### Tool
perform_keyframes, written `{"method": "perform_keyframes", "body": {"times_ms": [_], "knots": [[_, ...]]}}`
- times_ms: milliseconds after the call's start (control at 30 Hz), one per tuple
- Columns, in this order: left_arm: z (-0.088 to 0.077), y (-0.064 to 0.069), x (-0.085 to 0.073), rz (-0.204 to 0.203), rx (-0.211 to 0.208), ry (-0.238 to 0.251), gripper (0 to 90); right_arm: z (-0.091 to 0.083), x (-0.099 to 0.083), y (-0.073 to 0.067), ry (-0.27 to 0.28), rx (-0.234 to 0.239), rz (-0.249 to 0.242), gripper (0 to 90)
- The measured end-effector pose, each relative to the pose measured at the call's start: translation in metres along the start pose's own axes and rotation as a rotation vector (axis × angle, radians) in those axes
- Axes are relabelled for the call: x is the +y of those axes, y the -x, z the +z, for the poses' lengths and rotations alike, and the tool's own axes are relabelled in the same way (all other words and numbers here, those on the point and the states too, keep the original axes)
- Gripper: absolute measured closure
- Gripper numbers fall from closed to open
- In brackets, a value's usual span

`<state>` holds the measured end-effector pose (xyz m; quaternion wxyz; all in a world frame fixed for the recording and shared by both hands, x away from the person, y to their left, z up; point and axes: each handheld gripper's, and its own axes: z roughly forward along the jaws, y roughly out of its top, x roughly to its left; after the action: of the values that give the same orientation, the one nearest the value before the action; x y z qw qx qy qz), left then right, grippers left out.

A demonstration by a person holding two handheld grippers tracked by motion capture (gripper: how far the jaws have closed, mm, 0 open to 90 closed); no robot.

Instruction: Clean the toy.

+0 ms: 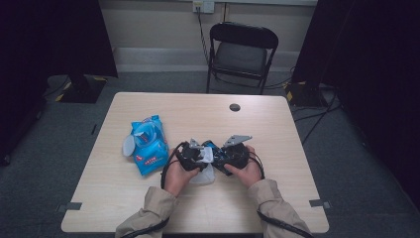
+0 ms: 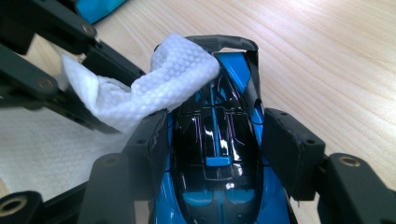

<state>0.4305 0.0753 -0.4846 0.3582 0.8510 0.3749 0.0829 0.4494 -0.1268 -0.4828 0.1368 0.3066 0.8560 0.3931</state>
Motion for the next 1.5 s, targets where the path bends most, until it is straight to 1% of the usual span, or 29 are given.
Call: {"method": "perform_keyframes", "body": {"times_ms": [67,100,167,267,333,400,500,733,833,1000,1100,1167,1300,1500], "knots": [[0.001,0.000,0.000,-0.001,-0.001,-0.014,72.1,0.000,0.000,0.000,0.001,0.001,0.000,42.0],[0.002,0.000,0.000,0.001,-0.010,-0.026,72.4,0.000,0.000,0.000,0.002,0.001,0.000,42.0],[0.003,0.002,0.000,0.005,-0.002,-0.029,75.4,0.000,-0.001,0.000,0.005,0.000,0.001,42.0],[0.004,0.005,0.001,0.003,-0.010,-0.040,79.3,0.000,-0.001,0.000,0.006,-0.003,0.001,42.0],[0.005,0.008,0.002,-0.003,-0.024,-0.046,80.9,0.000,-0.001,0.000,0.006,-0.003,0.001,42.0],[0.007,0.012,0.003,0.003,-0.037,-0.048,81.7,0.000,0.000,0.000,0.004,-0.004,-0.002,42.0],[0.010,0.017,0.004,-0.004,-0.072,-0.050,82.1,0.000,0.000,-0.001,0.000,-0.003,-0.003,42.0],[0.013,0.029,0.004,0.002,-0.097,-0.038,82.5,0.000,0.001,-0.001,-0.005,-0.003,-0.005,42.1],[0.014,0.032,0.005,0.014,-0.098,-0.045,82.6,0.000,0.001,-0.001,-0.008,-0.004,-0.006,42.1],[0.014,0.036,0.005,0.019,-0.103,-0.047,82.8,0.000,0.001,-0.001,-0.008,-0.002,-0.004,42.1],[0.015,0.039,0.004,0.006,-0.134,-0.041,83.0,0.001,0.002,-0.001,-0.008,-0.003,-0.004,42.0],[0.017,0.043,0.004,0.011,-0.146,-0.039,83.1,0.001,0.002,-0.001,-0.008,-0.003,-0.005,42.1],[0.018,0.047,0.006,0.014,-0.152,-0.046,83.1,0.000,0.001,-0.001,-0.007,-0.002,-0.006,42.0],[0.019,0.050,0.005,0.015,-0.153,-0.037,83.2,0.001,0.001,0.000,-0.005,0.000,-0.005,42.1]]}}
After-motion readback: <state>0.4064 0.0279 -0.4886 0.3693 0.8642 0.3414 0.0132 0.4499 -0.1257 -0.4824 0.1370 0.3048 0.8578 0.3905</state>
